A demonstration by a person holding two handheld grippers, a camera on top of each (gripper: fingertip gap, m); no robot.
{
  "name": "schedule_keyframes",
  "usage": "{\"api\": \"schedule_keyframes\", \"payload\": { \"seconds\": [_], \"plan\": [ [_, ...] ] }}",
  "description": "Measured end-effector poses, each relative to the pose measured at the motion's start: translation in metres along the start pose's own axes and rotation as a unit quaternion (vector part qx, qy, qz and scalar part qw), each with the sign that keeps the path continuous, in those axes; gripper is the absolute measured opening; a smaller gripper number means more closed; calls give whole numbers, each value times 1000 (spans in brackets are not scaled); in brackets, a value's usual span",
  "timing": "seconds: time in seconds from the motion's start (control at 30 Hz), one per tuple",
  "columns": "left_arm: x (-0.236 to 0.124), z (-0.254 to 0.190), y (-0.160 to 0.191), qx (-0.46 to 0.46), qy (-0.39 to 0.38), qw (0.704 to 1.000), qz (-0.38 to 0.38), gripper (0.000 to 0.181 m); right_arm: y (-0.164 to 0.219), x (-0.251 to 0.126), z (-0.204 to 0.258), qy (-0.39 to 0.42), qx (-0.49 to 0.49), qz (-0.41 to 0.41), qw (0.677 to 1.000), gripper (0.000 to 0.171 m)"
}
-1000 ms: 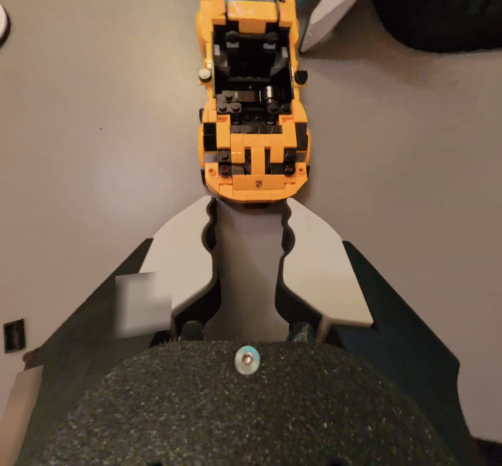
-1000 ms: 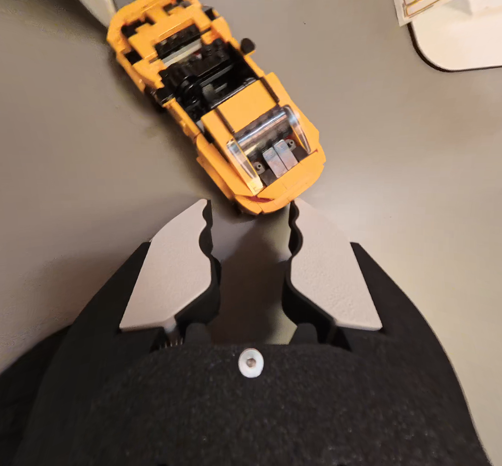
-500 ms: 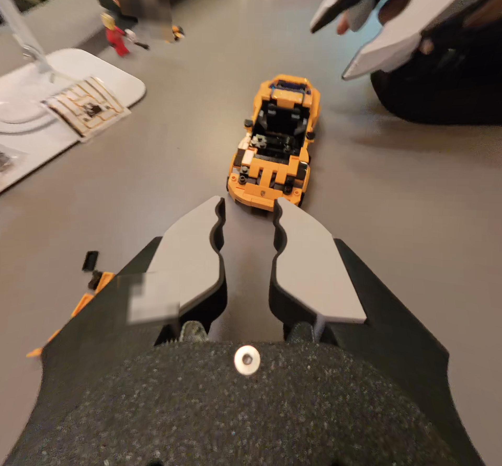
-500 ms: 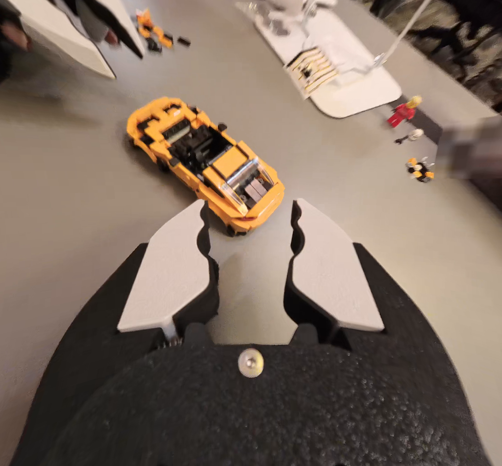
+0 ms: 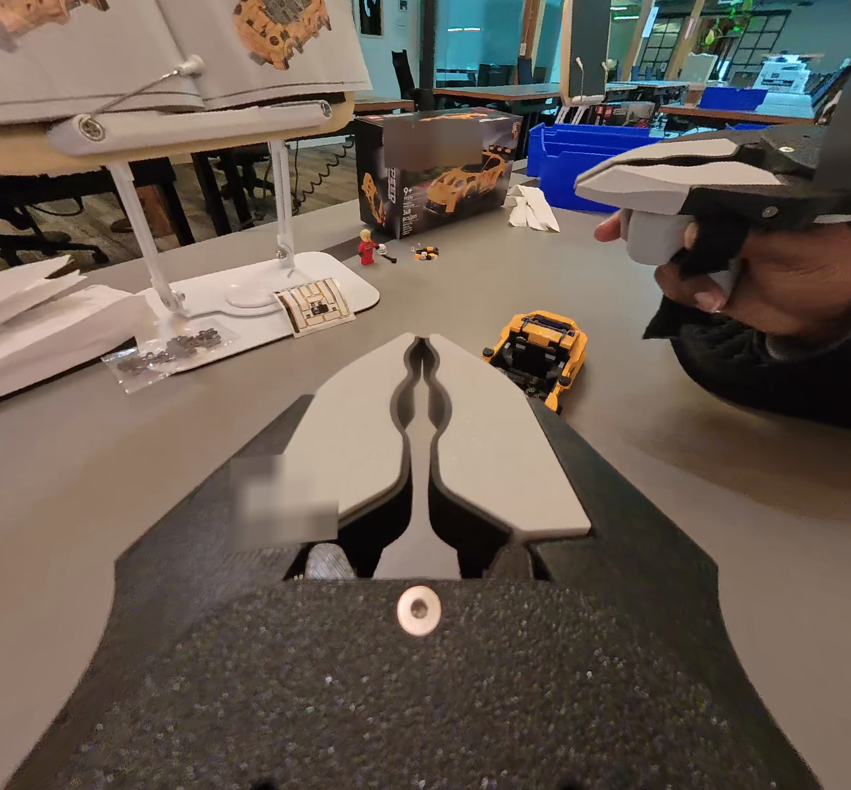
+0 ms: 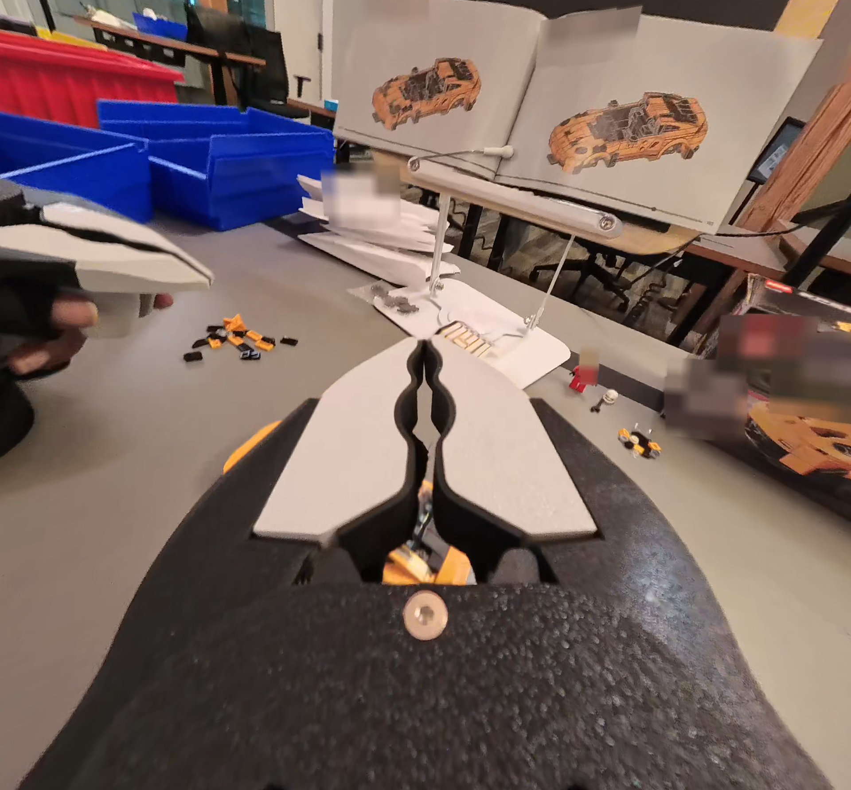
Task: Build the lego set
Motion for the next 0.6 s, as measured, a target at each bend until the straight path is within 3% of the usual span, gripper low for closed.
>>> {"api": "schedule_keyframes", "payload": {
  "seconds": [0.33, 0.6],
  "plan": [
    [9, 3, -5, 53, -51, 997, 16, 7, -36, 23, -8, 2, -1, -33, 999, 0],
    [50, 48, -45, 76, -109, 991, -15, 4, -86, 82, -36, 16, -75, -55, 996, 0]
  ]
}}
Point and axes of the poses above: each gripper's, where its closed fingertips meet, x out along the fingers, y out of its underside, z = x × y across the jaws, the point moved 10 cm from there along -x, back along the fingers, and after that the axes turned 12 degrees about x, right-handed, at the moved point
